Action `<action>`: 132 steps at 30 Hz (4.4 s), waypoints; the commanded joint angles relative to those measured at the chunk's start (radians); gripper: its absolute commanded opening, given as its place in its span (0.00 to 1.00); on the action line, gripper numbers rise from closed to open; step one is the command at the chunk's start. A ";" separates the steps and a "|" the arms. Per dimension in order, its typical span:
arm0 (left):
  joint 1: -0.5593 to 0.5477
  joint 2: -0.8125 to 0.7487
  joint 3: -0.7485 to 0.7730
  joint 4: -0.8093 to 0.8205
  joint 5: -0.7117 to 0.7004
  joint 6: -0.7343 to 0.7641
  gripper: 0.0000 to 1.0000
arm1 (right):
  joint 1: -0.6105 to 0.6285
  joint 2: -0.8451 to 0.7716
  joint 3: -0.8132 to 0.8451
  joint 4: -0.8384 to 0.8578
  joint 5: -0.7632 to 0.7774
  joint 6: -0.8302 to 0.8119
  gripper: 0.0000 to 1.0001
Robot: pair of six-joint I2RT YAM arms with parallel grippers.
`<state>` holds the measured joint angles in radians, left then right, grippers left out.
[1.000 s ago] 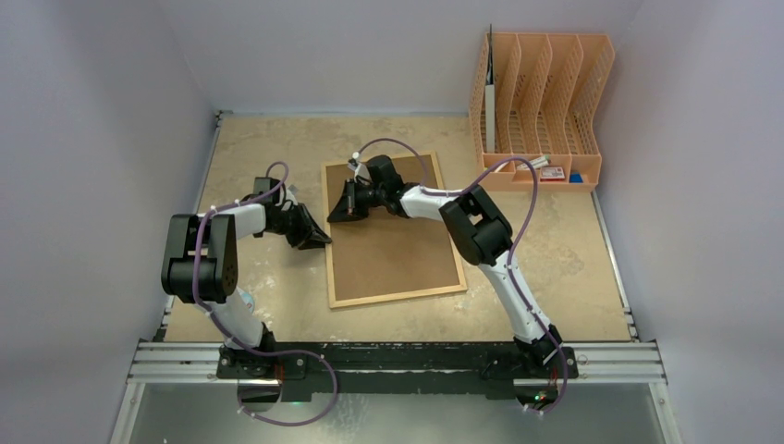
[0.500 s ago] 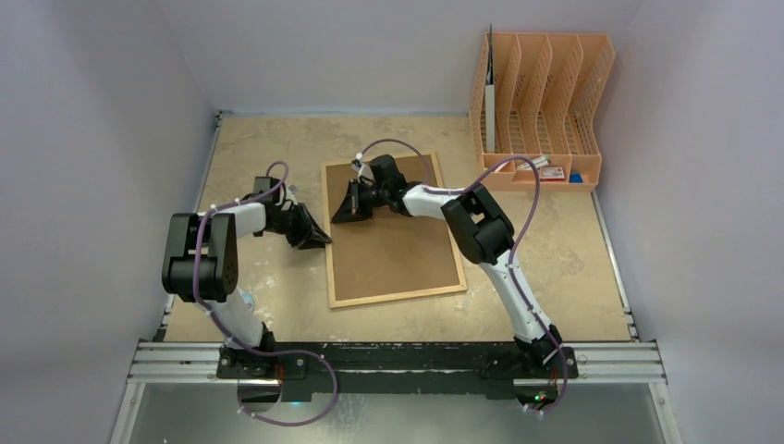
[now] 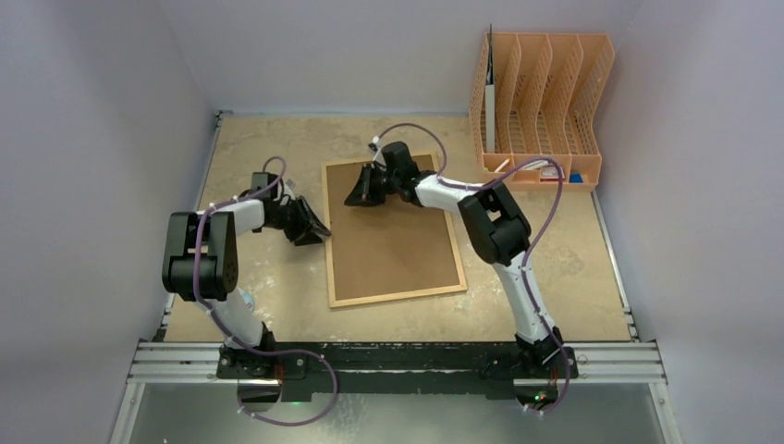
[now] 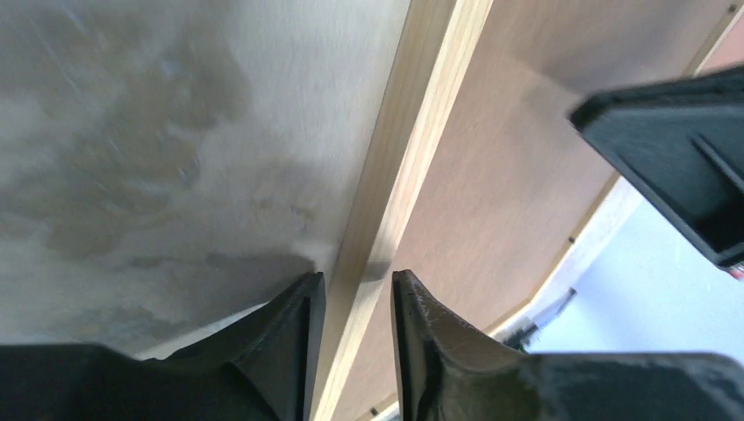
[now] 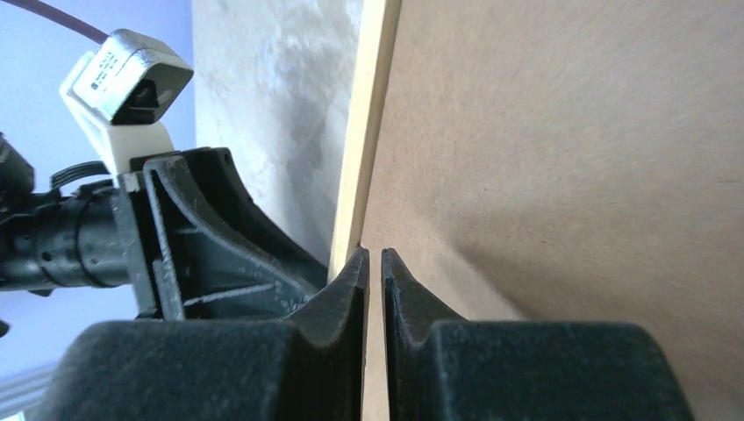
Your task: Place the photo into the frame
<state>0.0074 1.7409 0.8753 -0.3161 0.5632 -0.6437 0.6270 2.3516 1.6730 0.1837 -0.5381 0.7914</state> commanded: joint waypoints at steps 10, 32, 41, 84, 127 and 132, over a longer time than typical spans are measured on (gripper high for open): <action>0.029 0.153 0.226 0.086 -0.182 0.122 0.56 | -0.035 -0.126 0.002 0.014 0.004 -0.011 0.14; -0.118 0.154 -0.022 0.086 -0.189 -0.001 0.11 | -0.003 -0.175 -0.068 -0.004 0.134 -0.090 0.07; -0.153 0.018 -0.280 0.226 -0.100 -0.104 0.09 | 0.025 -0.134 -0.060 0.104 0.008 -0.054 0.13; -0.151 -0.031 -0.321 0.191 -0.208 -0.103 0.10 | 0.003 0.107 0.052 -0.015 -0.054 -0.048 0.04; -0.090 0.035 -0.224 0.211 -0.208 -0.136 0.23 | -0.010 0.144 -0.006 0.376 -0.318 0.105 0.06; -0.090 0.036 -0.237 0.200 -0.222 -0.131 0.20 | -0.010 0.170 0.011 0.352 -0.302 0.107 0.04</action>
<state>-0.0814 1.6993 0.6941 0.0315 0.5652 -0.8314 0.6106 2.5015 1.6611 0.5552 -0.8322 0.9035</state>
